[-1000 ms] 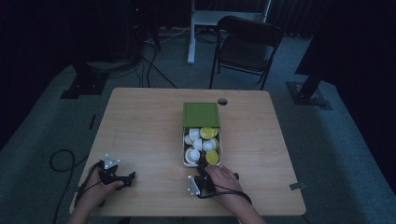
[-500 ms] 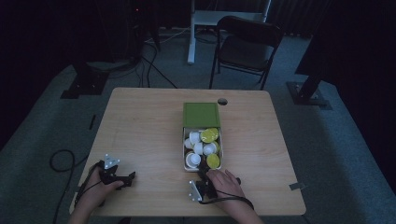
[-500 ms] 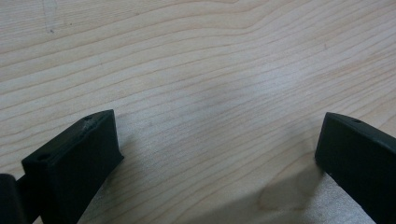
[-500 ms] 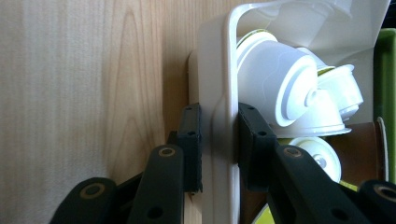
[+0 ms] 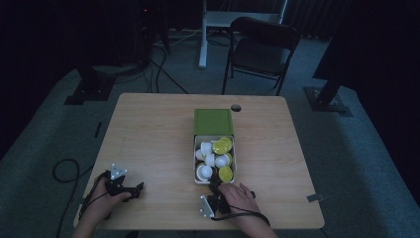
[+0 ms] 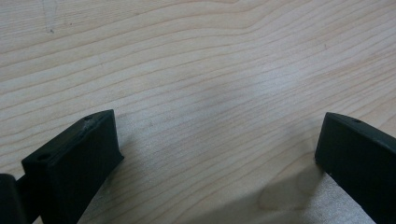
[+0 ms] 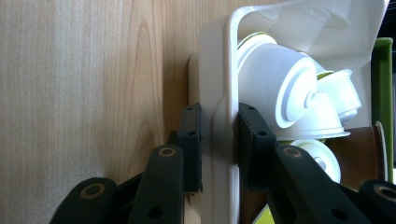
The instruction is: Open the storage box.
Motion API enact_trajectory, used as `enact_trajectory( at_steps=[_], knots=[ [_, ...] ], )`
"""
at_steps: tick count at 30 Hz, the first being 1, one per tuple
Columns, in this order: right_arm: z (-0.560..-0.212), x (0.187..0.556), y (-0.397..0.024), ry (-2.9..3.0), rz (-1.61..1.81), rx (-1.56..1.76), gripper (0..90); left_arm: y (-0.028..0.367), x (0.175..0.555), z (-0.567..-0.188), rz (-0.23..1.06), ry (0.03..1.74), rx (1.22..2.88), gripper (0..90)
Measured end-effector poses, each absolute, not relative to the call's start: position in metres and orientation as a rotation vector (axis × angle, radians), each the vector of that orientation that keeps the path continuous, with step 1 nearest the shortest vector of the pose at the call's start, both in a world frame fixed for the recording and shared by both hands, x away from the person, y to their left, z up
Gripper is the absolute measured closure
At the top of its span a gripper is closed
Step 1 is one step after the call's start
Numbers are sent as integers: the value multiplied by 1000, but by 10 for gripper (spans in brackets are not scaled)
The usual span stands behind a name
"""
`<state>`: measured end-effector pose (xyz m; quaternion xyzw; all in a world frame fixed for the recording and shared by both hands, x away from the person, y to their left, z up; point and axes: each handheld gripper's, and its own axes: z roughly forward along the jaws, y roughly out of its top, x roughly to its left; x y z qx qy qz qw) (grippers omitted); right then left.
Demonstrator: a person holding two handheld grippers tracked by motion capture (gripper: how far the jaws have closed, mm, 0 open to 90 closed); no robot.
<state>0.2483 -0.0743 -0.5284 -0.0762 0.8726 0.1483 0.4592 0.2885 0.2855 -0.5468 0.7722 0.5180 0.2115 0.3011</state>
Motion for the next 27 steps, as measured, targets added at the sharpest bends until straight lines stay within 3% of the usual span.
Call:
enact_trajectory(
  at_steps=[3,10,27],
  knots=[
    [-527,249,-75,2162,366,-191,716,286,288,-547,561,1374,2049,0],
    [-526,250,-76,2235,424,-113,571,286,288,-547,561,1374,2050,0],
    [-492,247,-89,2190,653,-10,471,286,288,-547,561,1374,2050,0]
  ],
)
